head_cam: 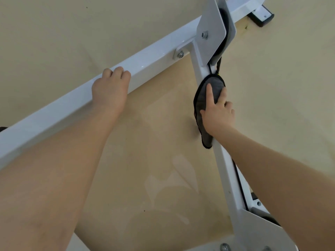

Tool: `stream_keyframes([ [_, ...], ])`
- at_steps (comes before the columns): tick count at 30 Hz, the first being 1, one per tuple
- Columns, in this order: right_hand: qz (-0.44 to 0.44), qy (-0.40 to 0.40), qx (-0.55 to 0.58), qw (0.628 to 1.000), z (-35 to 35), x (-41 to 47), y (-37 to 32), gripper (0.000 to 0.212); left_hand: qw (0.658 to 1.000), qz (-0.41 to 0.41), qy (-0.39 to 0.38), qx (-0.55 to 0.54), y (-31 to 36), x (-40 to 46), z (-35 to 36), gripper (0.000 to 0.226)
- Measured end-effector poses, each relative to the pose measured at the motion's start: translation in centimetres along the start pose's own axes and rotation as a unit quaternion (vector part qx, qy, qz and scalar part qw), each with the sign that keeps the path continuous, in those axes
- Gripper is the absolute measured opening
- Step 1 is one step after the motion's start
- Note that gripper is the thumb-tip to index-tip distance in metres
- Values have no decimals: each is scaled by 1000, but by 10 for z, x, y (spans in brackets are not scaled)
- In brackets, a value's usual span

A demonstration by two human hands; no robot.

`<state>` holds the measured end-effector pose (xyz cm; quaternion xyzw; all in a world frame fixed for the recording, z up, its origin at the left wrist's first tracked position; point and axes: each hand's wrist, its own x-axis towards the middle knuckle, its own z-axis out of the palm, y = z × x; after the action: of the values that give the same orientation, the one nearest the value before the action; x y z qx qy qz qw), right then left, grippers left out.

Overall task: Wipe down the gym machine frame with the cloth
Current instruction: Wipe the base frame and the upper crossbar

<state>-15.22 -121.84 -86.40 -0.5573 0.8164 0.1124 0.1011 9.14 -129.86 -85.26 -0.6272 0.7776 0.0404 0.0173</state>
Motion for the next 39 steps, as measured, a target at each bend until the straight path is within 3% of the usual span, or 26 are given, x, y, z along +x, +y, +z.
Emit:
stream_keyframes([
  [8,22,3,15,1000,-11,37,-12,70,999,-1,33,-38,-3,-1,14,55],
  [11,12,0,22,1000,-17,46,-17,69,999,-6,16,-37,-4,0,10,56],
  [18,32,-15,-8,999,1,-26,5,75,999,12,7,-37,-2,-4,10,56],
  [20,40,-14,4,999,-4,-11,-3,80,999,15,27,-41,2,-5,12,54],
  [24,24,-49,46,997,-17,17,-6,84,1000,5,-11,-15,2,-5,15,58],
  [33,58,-123,-43,990,11,-97,31,95,999,24,-6,21,0,-15,21,68],
  [39,40,-100,-5,994,-6,-33,9,99,999,-16,-48,9,16,-36,17,61],
])
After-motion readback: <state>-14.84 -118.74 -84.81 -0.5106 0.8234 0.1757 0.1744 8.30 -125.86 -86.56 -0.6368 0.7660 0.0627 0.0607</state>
